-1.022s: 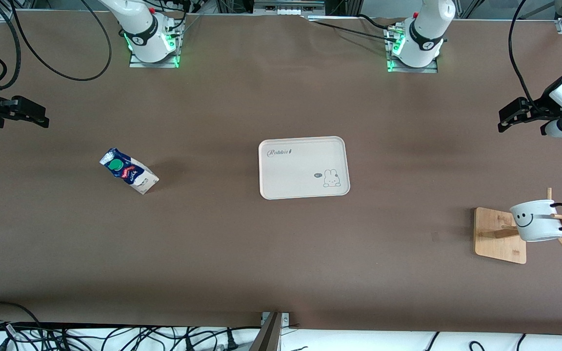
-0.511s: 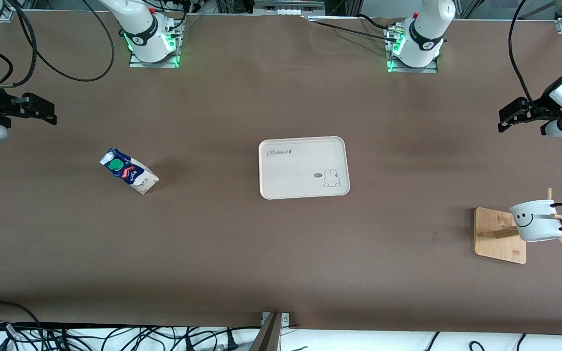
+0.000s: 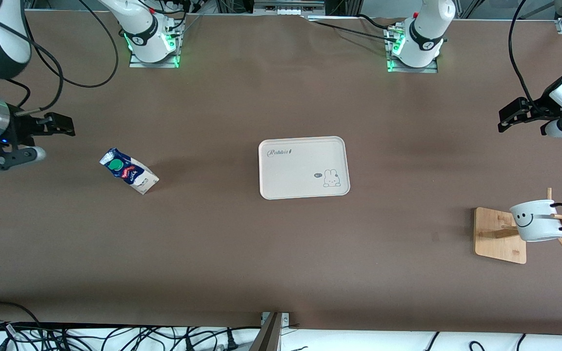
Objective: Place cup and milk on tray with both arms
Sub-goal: 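Reach the right gripper down toward the milk carton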
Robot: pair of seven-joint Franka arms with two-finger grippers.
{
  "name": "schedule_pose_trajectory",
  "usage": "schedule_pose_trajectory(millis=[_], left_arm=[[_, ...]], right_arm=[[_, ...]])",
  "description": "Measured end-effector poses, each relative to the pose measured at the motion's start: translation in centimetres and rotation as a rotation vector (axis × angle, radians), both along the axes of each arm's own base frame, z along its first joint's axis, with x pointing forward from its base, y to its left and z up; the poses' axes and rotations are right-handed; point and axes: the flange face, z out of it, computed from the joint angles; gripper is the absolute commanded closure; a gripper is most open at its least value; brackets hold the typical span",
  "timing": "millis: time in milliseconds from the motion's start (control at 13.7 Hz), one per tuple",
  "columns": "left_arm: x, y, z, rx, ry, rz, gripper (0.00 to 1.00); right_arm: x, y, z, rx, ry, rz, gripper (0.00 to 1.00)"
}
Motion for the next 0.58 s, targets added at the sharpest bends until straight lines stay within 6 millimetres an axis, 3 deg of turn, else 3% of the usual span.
schedule_pose_trajectory(millis=[584], left_arm=[[0.0,0.0,0.0,0.0,0.0,0.0,0.0]], right_arm=[[2.5,3.8,-8.1,0.014,0.091,0.143,0.0]])
